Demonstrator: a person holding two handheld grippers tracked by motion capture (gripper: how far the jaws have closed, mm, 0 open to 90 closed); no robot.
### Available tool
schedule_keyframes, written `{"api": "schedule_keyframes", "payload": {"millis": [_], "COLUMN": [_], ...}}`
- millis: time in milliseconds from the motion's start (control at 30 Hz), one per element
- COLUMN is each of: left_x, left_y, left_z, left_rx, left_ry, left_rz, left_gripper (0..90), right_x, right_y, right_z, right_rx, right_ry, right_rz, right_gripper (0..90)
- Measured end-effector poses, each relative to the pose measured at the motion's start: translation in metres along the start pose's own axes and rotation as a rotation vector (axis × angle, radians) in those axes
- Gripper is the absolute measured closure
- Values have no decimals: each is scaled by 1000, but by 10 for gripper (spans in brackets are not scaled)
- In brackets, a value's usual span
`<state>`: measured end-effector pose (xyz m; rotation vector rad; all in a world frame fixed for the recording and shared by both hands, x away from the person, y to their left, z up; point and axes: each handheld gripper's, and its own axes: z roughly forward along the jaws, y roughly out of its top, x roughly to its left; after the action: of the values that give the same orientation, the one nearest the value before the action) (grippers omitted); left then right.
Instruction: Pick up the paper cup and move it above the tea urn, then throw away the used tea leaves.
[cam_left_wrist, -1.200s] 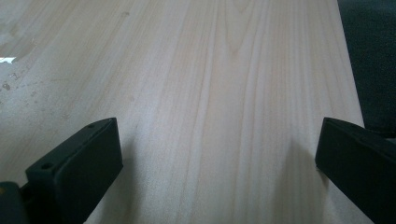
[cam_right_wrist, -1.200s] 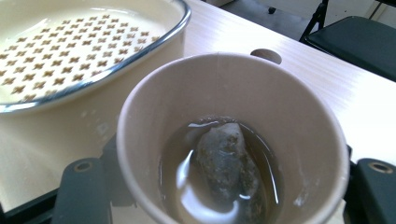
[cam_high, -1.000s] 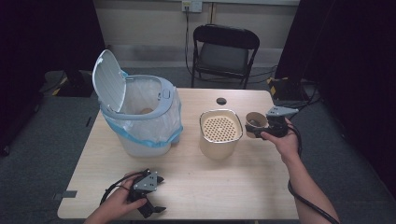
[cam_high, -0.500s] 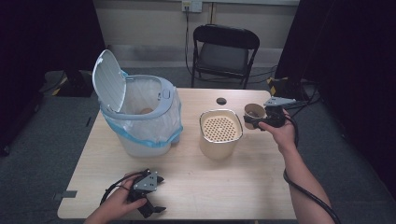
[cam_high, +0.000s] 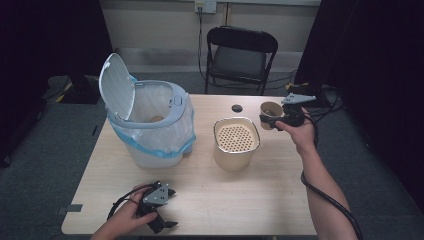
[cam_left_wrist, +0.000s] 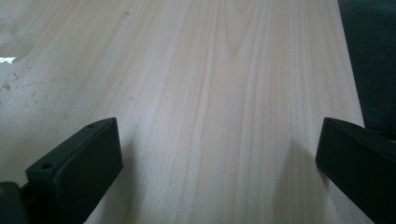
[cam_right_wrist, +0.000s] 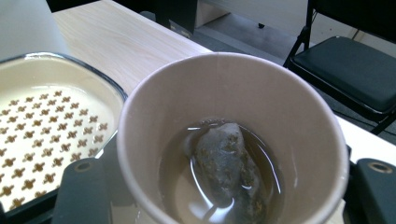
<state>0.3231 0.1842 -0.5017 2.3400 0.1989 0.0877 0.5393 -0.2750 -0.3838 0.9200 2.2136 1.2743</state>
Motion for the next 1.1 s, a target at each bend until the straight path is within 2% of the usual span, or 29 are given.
{"api": "schedule_keyframes", "payload": {"millis": [400,933,1100], "left_x": [0,0,0], "left_y": [0,0,0], "left_z": [0,0,0], "left_rx": [5,4,5], "left_ry": [-3,-3,-3], "left_rz": [2,1,1], "left_gripper": [0,0,0], "right_x": [-1,-1,4], "right_y": [21,40,47], "right_z": [0,2,5], "right_rx": [-11,-22,-34], "right_ry": [16,4,-10], "right_rz": [-24,-42,-77], "right_gripper": [292,292,292]}}
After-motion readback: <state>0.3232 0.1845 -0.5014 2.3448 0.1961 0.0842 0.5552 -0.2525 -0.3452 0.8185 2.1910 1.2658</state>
